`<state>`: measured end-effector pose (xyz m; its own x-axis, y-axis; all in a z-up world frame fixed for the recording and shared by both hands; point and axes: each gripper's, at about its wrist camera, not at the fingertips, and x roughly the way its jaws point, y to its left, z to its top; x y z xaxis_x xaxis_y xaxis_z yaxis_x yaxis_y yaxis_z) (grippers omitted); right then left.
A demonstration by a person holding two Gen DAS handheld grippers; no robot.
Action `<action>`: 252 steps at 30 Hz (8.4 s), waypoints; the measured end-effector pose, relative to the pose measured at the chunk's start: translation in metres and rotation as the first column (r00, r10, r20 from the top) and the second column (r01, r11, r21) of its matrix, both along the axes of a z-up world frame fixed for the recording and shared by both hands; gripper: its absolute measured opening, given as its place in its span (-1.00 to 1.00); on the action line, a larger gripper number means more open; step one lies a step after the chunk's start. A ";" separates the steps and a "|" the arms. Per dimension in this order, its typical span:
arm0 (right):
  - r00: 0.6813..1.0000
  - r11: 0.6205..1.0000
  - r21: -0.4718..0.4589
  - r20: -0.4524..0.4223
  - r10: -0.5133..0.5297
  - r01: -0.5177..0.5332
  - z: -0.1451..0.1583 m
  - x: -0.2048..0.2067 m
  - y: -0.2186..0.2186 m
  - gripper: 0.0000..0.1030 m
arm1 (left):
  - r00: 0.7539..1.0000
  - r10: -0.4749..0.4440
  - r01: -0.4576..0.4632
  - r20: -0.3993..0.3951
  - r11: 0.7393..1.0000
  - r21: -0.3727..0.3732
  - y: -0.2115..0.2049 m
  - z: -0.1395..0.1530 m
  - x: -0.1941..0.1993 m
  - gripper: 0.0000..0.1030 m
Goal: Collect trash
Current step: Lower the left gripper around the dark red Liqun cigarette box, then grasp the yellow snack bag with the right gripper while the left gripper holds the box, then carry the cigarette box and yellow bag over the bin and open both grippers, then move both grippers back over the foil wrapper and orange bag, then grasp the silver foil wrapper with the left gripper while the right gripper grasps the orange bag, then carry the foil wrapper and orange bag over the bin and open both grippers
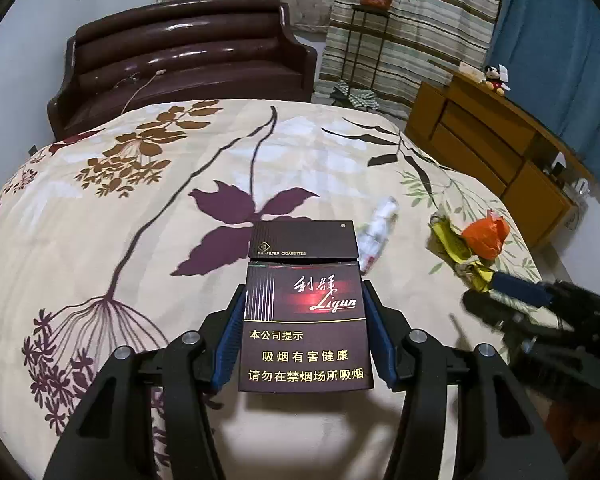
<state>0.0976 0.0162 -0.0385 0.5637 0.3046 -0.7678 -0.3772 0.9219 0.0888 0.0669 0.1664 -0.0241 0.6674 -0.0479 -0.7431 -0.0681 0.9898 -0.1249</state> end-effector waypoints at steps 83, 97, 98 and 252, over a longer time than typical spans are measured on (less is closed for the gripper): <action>0.942 0.953 0.029 0.144 -0.302 0.301 0.017 -0.051 -0.140 -0.54 | 0.975 -0.194 0.188 0.110 0.980 0.070 -0.147 0.012 -0.012 0.05; 0.882 0.892 0.035 0.137 -0.451 0.450 -0.001 -0.050 -0.226 -0.54 | 0.934 -0.337 0.325 0.121 0.939 0.112 -0.238 0.012 0.003 0.06; 0.879 0.888 0.032 0.134 -0.459 0.459 -0.004 -0.049 -0.231 -0.54 | 0.932 -0.343 0.330 0.120 0.937 0.114 -0.242 0.012 0.004 0.06; 0.976 0.979 -0.021 0.080 -0.201 0.203 0.005 -0.012 -0.044 -0.02 | 0.996 -0.089 0.085 0.026 0.989 0.123 -0.069 -0.007 0.021 -0.58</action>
<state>0.0853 -0.0281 -0.0332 0.6690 0.1567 -0.7266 -0.1876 0.9815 0.0389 0.0880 0.0977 -0.0307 0.6876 -0.0170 -0.7258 0.0208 0.9998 -0.0036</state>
